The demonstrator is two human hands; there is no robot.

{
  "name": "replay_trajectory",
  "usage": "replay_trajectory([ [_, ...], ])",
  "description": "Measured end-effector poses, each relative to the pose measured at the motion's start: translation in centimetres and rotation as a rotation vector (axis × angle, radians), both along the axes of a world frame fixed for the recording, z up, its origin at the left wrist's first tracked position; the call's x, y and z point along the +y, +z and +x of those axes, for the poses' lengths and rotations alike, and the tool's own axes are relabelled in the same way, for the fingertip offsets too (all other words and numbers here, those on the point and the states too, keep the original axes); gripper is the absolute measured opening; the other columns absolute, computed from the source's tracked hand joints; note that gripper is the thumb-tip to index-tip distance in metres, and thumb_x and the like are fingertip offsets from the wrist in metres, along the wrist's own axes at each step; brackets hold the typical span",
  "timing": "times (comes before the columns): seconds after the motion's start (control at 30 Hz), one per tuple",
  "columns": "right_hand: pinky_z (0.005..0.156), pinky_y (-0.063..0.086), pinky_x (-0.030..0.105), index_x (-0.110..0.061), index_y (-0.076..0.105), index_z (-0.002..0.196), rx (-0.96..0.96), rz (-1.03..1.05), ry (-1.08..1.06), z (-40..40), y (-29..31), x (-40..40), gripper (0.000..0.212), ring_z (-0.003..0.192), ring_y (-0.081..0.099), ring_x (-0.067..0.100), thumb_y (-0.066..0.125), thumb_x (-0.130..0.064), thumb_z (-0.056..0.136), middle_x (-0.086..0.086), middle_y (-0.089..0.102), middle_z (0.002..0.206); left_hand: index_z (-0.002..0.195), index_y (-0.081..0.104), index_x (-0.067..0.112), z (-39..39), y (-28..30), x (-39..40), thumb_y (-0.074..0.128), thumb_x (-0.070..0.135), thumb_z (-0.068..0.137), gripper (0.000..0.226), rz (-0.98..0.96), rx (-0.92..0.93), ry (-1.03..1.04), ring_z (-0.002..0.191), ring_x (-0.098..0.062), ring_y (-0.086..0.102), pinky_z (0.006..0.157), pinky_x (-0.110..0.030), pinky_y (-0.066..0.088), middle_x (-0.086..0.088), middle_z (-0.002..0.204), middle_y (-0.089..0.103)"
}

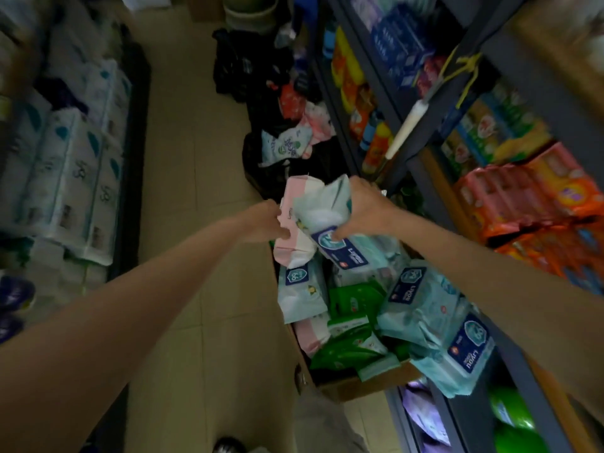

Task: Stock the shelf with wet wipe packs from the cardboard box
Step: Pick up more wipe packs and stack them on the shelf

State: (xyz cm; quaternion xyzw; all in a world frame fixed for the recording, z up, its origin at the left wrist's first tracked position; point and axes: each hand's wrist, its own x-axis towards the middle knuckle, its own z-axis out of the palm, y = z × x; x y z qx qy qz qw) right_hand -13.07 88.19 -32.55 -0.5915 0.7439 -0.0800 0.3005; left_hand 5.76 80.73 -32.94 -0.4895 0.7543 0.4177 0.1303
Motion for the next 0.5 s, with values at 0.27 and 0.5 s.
replay_trajectory([
  [0.27,0.071,0.057,0.020,-0.024,0.053,0.093,-0.621,-0.225,0.151,10.4,21.7,-1.1,0.042,0.081,0.068,0.003,0.073,0.006,0.071,-0.008,0.067,0.095,0.124,0.049,0.015,9.7,15.1,2.0,0.070,-0.005,0.076,0.056,0.174,0.450,-0.036,0.092,0.003,0.062,0.083,-0.013,0.052,0.006,0.112,0.061],
  [0.5,0.079,0.058,0.031,-0.015,0.058,0.116,-0.916,-0.380,0.338,25.9,34.7,-2.0,0.052,0.092,0.069,0.016,0.071,-0.019,0.066,0.001,0.072,0.104,0.125,0.049,0.012,27.9,29.3,5.4,0.090,0.042,0.032,0.106,-0.290,0.911,0.509,0.103,-0.024,0.066,0.092,-0.042,0.052,-0.006,0.116,0.067],
])
